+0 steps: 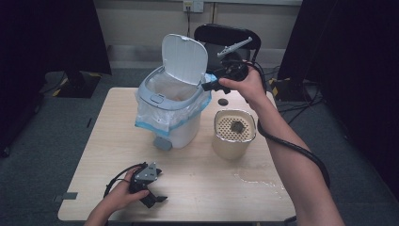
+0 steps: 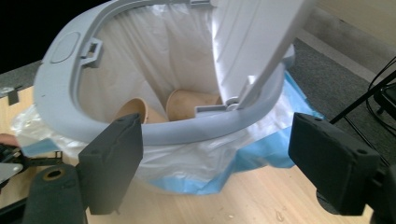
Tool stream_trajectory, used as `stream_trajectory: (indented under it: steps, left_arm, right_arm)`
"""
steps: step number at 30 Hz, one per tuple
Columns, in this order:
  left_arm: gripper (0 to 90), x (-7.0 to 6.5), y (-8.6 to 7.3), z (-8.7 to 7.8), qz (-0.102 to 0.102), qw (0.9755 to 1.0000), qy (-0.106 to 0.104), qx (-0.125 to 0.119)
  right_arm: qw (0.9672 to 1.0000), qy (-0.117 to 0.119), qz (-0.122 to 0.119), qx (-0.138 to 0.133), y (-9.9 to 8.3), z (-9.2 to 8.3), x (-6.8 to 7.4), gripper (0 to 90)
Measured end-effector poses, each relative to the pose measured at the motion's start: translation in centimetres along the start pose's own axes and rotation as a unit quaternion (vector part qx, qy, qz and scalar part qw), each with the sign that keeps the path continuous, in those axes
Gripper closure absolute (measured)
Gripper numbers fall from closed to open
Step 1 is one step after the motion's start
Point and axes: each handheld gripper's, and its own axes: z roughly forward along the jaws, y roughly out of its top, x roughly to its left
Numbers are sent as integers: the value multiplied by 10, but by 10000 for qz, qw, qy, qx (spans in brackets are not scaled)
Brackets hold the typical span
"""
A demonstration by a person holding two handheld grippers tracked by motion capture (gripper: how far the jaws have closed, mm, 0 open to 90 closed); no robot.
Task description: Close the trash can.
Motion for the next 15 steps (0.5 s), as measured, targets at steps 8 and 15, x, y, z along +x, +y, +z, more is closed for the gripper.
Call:
stream_trajectory:
  steps: [8, 15]
  left_arm:
    - [0, 0, 0, 0, 0, 10000, 1, -1]
    - [0, 0, 0, 0, -22, 10000, -15, -8]
  right_arm:
    - [10000, -17, -16, -36, 8, 8, -9, 176]
    - [9999, 50, -27, -96, 16, 16, -10, 185]
